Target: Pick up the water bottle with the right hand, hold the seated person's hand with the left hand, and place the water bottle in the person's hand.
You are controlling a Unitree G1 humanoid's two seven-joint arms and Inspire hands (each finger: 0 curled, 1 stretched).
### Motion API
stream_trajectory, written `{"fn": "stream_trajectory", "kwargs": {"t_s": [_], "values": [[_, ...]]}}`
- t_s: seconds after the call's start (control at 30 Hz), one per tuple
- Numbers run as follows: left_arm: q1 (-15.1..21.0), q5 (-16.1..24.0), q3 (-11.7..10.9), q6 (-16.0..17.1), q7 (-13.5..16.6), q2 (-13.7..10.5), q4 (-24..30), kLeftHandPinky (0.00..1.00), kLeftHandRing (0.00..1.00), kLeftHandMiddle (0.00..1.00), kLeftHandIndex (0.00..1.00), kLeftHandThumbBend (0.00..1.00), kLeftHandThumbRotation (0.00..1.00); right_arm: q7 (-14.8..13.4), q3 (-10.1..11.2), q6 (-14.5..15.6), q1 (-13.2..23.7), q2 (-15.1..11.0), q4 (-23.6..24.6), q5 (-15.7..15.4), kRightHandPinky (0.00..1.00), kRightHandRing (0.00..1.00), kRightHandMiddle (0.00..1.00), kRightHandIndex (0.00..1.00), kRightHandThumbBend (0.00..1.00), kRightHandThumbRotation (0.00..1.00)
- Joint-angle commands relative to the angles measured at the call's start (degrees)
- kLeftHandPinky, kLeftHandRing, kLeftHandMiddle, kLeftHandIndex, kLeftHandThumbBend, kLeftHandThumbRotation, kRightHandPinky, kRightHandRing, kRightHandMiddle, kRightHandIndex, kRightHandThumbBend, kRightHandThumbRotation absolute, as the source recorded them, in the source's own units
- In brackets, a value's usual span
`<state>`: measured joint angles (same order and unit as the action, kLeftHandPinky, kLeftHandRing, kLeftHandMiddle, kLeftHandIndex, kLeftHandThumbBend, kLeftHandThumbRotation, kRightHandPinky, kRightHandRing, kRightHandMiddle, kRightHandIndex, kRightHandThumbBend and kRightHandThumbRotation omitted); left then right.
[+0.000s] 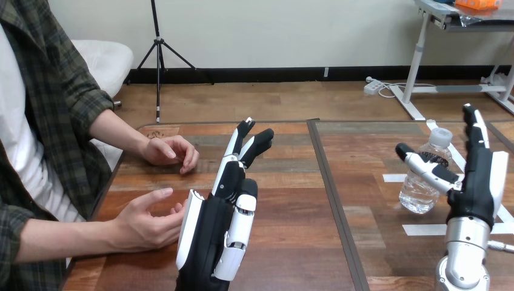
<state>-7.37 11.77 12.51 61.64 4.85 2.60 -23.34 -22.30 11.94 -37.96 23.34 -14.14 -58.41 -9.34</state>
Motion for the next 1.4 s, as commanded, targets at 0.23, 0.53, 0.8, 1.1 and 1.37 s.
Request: {"fn": "stream_trajectory", "kwargs": {"t_s": [0.23, 0.53, 0.8, 1.1, 1.37], "values": [[1.85, -0.71, -0.05, 0.97, -0.68, 0.59, 0.44, 0.94, 0.9, 0.9, 0.98, 0.0, 1.0, -0.61, -0.41, 0.29, 6.21, -2.25, -2.29, 0.34, 0.94, 0.95, 0.94, 0.91, 0.75, 0.03], [1.8, -0.46, -0.18, 0.99, -0.79, 0.51, 0.42, 0.95, 0.9, 0.9, 0.98, 0.0, 1.0, 0.15, -0.43, 1.75, 7.09, -2.65, -3.98, 0.72, 0.95, 0.95, 0.93, 0.9, 0.75, 0.02], [1.87, -0.05, -0.38, 1.1, -0.6, 0.53, 0.25, 0.95, 0.9, 0.9, 0.98, 0.0, 1.0, 1.21, -0.5, 3.26, 8.06, -2.63, -5.15, 1.44, 0.93, 0.93, 0.92, 0.89, 0.75, 0.01], [1.89, 0.25, -0.56, 1.25, -0.43, 0.59, 0.33, 0.95, 0.9, 0.9, 0.98, 0.0, 1.0, 1.23, -1.6, 5.27, 9.2, -3.13, -6.23, 0.73, 0.9, 0.92, 0.91, 0.89, 0.74, 0.0], [1.94, -0.93, -0.14, 1.25, -1.05, 0.42, 0.21, 0.96, 0.91, 0.91, 0.98, 0.0, 1.0, 1.95, -1.58, 7.15, 10.39, -3.23, -7.51, 1.14, 0.89, 0.92, 0.91, 0.88, 0.74, 0.0]]}}
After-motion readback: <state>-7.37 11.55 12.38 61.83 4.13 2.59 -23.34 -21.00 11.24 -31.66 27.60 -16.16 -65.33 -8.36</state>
